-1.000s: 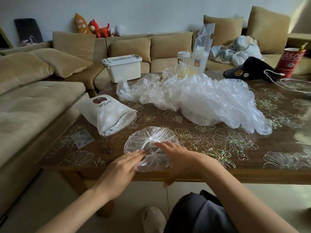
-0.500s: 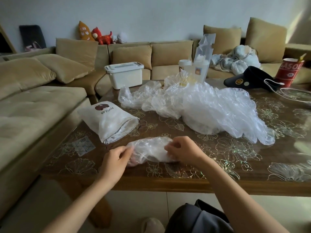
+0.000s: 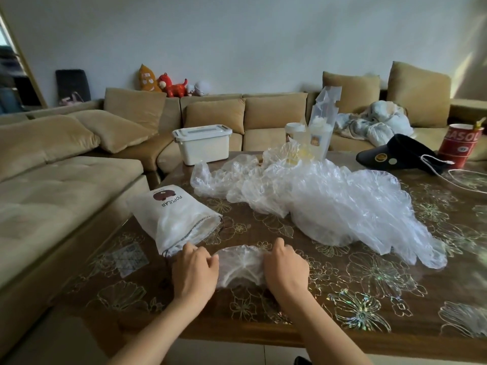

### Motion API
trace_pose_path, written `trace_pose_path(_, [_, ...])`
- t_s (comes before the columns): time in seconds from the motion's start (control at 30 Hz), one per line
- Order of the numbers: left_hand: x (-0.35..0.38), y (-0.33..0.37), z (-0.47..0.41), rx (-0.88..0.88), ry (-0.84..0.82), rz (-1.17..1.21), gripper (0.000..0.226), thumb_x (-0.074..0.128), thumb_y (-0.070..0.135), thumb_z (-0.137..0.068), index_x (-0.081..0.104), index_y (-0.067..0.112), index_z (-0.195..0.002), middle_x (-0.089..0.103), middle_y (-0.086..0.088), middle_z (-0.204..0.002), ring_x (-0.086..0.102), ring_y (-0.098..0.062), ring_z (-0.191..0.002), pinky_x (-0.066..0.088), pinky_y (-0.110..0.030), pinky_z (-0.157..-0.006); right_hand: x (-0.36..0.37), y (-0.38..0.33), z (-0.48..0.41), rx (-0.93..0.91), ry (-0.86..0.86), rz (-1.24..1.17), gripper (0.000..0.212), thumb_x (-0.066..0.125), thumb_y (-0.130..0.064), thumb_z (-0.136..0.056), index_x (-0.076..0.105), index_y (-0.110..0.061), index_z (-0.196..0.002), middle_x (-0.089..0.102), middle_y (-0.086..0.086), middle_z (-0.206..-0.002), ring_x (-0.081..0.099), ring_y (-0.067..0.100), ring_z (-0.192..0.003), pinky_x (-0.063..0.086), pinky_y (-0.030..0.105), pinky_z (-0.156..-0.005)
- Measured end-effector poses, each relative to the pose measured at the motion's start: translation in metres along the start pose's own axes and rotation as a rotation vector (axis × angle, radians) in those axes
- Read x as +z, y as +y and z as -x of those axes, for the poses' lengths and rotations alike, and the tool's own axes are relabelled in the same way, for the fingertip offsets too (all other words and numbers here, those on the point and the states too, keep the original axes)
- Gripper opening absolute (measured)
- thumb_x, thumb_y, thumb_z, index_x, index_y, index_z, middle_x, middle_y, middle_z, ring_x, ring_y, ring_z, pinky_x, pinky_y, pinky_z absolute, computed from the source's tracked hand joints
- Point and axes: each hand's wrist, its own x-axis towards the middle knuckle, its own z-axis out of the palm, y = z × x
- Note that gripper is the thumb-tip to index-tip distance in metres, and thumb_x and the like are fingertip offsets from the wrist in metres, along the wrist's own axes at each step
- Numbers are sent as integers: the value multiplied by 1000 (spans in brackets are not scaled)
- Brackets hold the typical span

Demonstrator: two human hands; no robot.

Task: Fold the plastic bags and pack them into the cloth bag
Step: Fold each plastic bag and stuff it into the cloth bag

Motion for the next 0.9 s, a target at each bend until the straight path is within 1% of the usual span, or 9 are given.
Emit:
trace_pose_path(0.13, [-27,3,-7,-260,-154,758,18,61,27,-90,60,11,-82,63,-4,-82,59,-23,-80,48,-28,-68,-23,1,1,50,11,-59,35,40,-15,-93,40,-10,-128,46,12,-131,43,29,-121,35,40,-97])
trace_pose_path(0.27, [-80,2,-17,-350,-461,1324,17,60,21,-88,61,5,-93,68,-6,-81,68,-19,-72,56,-28,-60,-54,7,8,-16,166,-358,36,53,-31,-93,47,-13,-123,52,8,-123,49,25,-114,41,39,-96])
trace_pose_path(0.33, [-104,1,-19,-233,-638,1357,30,76,26,-74,65,4,-91,68,-7,-77,67,-16,-67,57,-26,-61,-69,2,14,-127,132,-737,43,62,-36,-88,48,-17,-124,57,2,-119,55,14,-107,47,34,-93])
trace_pose_path(0.43, [-132,6,-13,-43,-842,1152,24,81,29,-52,65,15,-63,62,-3,-64,61,-12,-57,50,-20,-52,-88,-12,29,-331,-184,-1102,72,70,-40,-75,37,-23,-137,53,-8,-120,59,-4,-95,51,15,-81])
trace_pose_path(0.53, [-149,14,-9,72,-942,929,21,77,33,-56,64,19,-63,61,-2,-66,58,-11,-59,47,-18,-54,-89,-23,34,-411,-537,-1034,94,74,-45,-63,31,-22,-143,52,-3,-132,56,6,-110,50,22,-91])
trace_pose_path(0.63, [-155,21,-7,186,-891,767,26,76,43,-58,63,22,-66,60,4,-68,56,-6,-62,44,-15,-58,-81,-26,36,-414,-823,-854,59,78,-32,-73,56,-9,-123,65,8,-118,64,24,-105,49,40,-97])
trace_pose_path(0.7, [-156,22,-7,190,-789,729,38,74,50,-54,62,19,-72,62,9,-65,56,-1,-61,42,-13,-58,-76,-25,38,-427,-842,-795,37,75,-25,-79,65,-4,-108,69,13,-108,66,29,-99,51,43,-94])
trace_pose_path(0.8, [-148,14,-10,49,-608,908,79,81,69,-31,64,19,-89,70,9,-78,64,-2,-75,46,-22,-71,-72,-24,39,-378,-751,-910,30,74,-20,-80,67,-1,-102,70,14,-102,68,27,-90,54,42,-89])
trace_pose_path(0.9, [-139,9,-1,-39,-709,1293,78,88,60,-28,64,16,-87,69,-4,-71,68,-13,-63,55,-27,-59,-70,-23,37,-284,-652,-1114,34,76,-18,-78,65,2,-104,70,15,-99,69,27,-85,55,43,-85])
